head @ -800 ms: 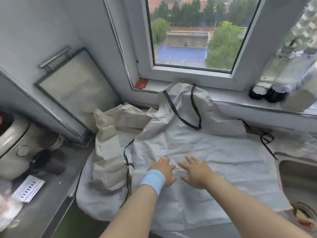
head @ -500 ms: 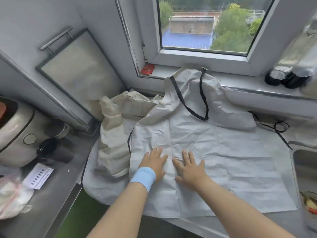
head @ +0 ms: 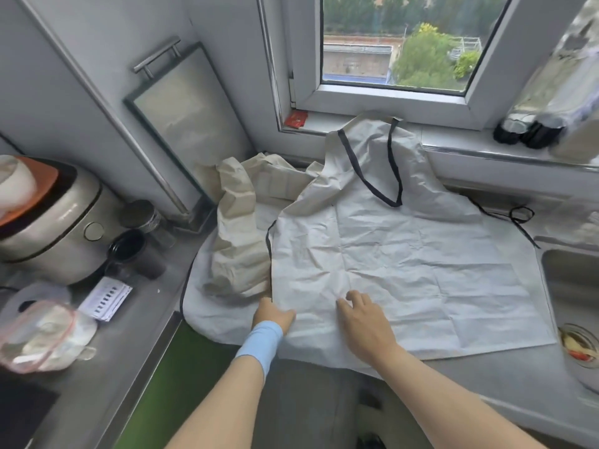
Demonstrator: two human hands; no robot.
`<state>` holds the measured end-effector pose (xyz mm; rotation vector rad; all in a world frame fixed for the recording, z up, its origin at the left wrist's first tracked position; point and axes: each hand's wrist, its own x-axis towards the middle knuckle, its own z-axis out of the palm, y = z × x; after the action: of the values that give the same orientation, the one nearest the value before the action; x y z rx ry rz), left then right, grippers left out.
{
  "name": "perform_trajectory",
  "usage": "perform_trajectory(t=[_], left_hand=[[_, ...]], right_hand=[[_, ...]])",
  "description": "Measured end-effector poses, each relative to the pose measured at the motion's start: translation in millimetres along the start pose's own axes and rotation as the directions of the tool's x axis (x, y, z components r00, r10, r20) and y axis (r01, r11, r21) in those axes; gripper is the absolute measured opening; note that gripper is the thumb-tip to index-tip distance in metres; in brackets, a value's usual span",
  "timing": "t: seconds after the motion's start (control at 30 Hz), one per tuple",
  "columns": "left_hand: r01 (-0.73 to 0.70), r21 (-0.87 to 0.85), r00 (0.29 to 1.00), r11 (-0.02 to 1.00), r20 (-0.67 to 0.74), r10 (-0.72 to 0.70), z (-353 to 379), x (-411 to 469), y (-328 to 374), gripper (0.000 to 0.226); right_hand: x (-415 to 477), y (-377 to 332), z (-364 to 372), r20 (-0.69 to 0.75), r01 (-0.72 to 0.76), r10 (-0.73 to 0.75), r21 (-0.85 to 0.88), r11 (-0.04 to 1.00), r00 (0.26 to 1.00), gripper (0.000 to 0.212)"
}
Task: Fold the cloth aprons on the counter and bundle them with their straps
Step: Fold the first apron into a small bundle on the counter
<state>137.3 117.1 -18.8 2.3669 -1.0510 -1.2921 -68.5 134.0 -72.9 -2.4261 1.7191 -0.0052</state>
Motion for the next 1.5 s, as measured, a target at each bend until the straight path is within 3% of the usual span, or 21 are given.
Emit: perform_trajectory(t=[0.1, 0.2, 0.33, 0.47, 0.53, 0.6, 0.67, 0.77, 0.83, 0.93, 1.03, 1.1, 1.17, 1.2, 1.27, 1.3, 1.37, 1.43, 1.5], left_hand=[[-0.029, 0.013, 0.999, 0.999, 0.033, 0.029, -16.9, -7.4, -8.1, 0.036], [-0.109, -0.034, 0.992, 0.993, 0.067, 0.111, -35.1, -18.6, -1.8, 0.039], [-0.258, -0.153, 0.931, 0.954, 0.227, 0.288, -41.3, -46.5, 33.5, 0.054], [-0.356, -0.127, 0.847, 0.926, 0.374, 0.377, -20.0, -83.8, 80.6, 0.074], [-0.378, -0.102, 0.798, 0.92, 0.468, 0.379, 1.6, -100.6, 102.5, 0.078], [-0.461, 0.018, 0.751, 0.887, 0.541, 0.379, 28.0, -115.2, 119.9, 0.061], [-0.551, 0.17, 0.733, 0.817, 0.566, 0.377, 58.4, -119.6, 130.4, 0.047], [-0.568, 0.259, 0.696, 0.781, 0.657, 0.288, 99.5, -113.9, 132.8, 0.061], [-0.557, 0.283, 0.691, 0.781, 0.679, 0.246, 120.3, -107.7, 128.9, 0.06], [-0.537, 0.296, 0.775, 0.79, 0.541, 0.325, 142.8, -89.0, 128.4, 0.044], [-0.551, 0.563, 0.834, 0.616, 0.373, 0.406, 154.0, -63.6, 127.0, 0.044], [-0.52, 0.718, 0.851, 0.462, 0.391, 0.35, 162.8, -50.9, 123.7, 0.054], [-0.517, 0.753, 0.856, 0.407, 0.457, 0.242, 172.8, -42.7, 121.7, 0.068], [-0.523, 0.751, 0.851, 0.403, 0.491, 0.187, 176.5, -41.3, 121.8, 0.072], [-0.532, 0.734, 0.84, 0.423, 0.522, 0.151, 182.7, -40.8, 129.5, 0.064], [-0.537, 0.715, 0.837, 0.448, 0.515, 0.183, 182.0, -40.6, 134.7, 0.057], [-0.539, 0.646, 0.84, 0.54, 0.462, 0.286, 172.8, -40.6, 147.8, 0.045], [-0.535, 0.589, 0.845, 0.605, 0.371, 0.386, 157.5, -40.9, 160.4, 0.035], [-0.532, 0.599, 0.837, 0.598, 0.265, 0.478, 140.1, -38.6, 170.9, 0.025]], right_hand=[[-10.4, -18.0, 4.8, 0.178, -0.022, 0.006, 0.088, 0.996, 0.984, 0.048], [-16.3, -31.1, -5.4, 0.272, -0.109, 0.012, 0.343, 0.933, 0.962, 0.038], [-10.9, -23.0, -58.7, 0.346, -0.397, 0.215, 0.636, 0.662, 0.913, 0.041], [-6.6, 4.3, -123.1, 0.44, -0.497, 0.242, 0.819, 0.288, 0.865, 0.029], [-9.0, 22.3, -143.4, 0.467, -0.52, 0.253, 0.826, 0.217, 0.847, 0.037], [-10.4, 42.5, -150.3, 0.468, -0.544, 0.309, 0.804, 0.24, 0.828, 0.045], [-15.7, 63.5, -149.2, 0.457, -0.574, 0.385, 0.767, 0.286, 0.802, 0.038], [-23.7, 101.5, -133.6, 0.452, -0.641, 0.487, 0.686, 0.346, 0.747, 0.011], [-28.6, 125.3, -119.3, 0.422, -0.678, 0.546, 0.578, 0.454, 0.724, 0.012], [-34.7, 153.9, -94.7, 0.361, -0.707, 0.61, 0.407, 0.578, 0.706, 0.013], [-37.4, 167.3, -72.3, 0.294, -0.682, 0.624, 0.172, 0.711, 0.724, 0.035], [-38.5, 174.9, -54.4, 0.008, -0.5, 0.5, 0.062, 0.864, 0.866, 0.069], [-35.9, 185.7, -43.9, -0.279, -0.166, 0.155, -0.014, 0.986, 0.948, 0.085], [-34.0, 191.3, -39.8, -0.308, 0.005, -0.036, -0.101, 0.995, 0.951, 0.082], [-26.7, 205.1, -32.4, -0.109, 0.245, -0.283, -0.272, 0.931, 0.953, 0.069], [-24.2, 207.7, -34.7, 0.034, 0.258, -0.26, -0.303, 0.918, 0.965, 0.06], [-21.0, 210.7, -43.2, 0.245, 0.147, -0.071, -0.311, 0.939, 0.967, 0.047], [-10.7, 214.0, -55.3, 0.274, 0.012, 0.07, -0.286, 0.958, 0.959, 0.041], [4.8, 210.4, -72.9, 0.161, -0.065, 0.107, -0.247, 0.967, 0.981, 0.03]])
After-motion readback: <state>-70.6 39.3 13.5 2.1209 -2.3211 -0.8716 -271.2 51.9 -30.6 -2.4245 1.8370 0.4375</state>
